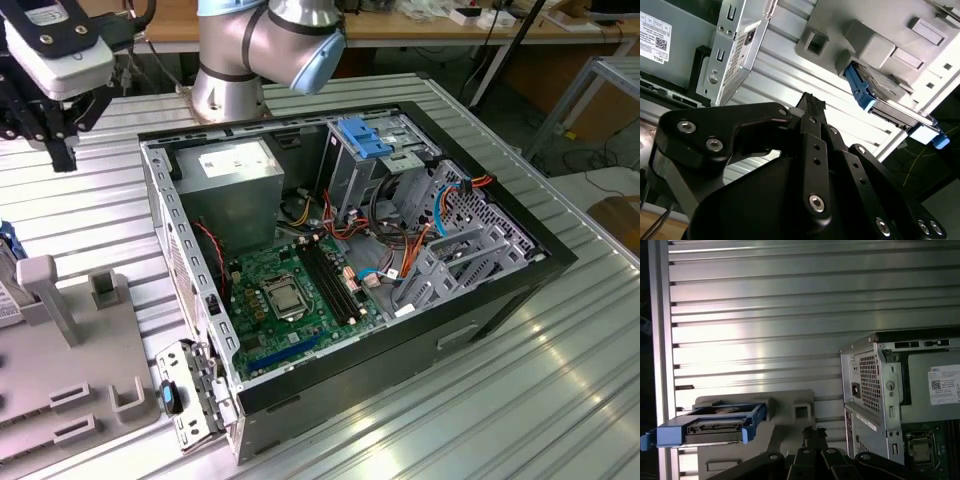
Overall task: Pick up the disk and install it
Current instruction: 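Reach for the disk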
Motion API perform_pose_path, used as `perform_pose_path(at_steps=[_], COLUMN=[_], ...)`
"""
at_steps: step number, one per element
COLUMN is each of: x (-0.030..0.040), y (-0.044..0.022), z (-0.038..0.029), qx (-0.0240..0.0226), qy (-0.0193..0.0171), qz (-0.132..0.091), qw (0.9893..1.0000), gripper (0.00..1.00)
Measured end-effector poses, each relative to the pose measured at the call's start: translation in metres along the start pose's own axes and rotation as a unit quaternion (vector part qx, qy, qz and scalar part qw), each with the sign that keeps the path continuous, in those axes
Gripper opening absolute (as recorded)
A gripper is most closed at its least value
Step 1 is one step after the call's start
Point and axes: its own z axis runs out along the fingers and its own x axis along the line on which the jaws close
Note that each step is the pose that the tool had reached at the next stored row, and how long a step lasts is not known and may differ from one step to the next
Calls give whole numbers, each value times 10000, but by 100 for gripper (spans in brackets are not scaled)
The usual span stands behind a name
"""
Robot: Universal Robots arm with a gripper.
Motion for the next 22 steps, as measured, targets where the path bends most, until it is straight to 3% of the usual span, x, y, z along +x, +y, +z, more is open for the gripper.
perform_pose_path(at_steps=[9, 12, 17, 22], x=[308, 484, 659, 912], y=[-23, -36, -50, -69], z=[-7, -11, -15, -20], qx=[-1, -2, -3, -4], qy=[5, 6, 7, 8], qz=[-74, -95, -122, -154], qw=[10000, 10000, 9999, 9999], gripper=[11, 11, 11, 11])
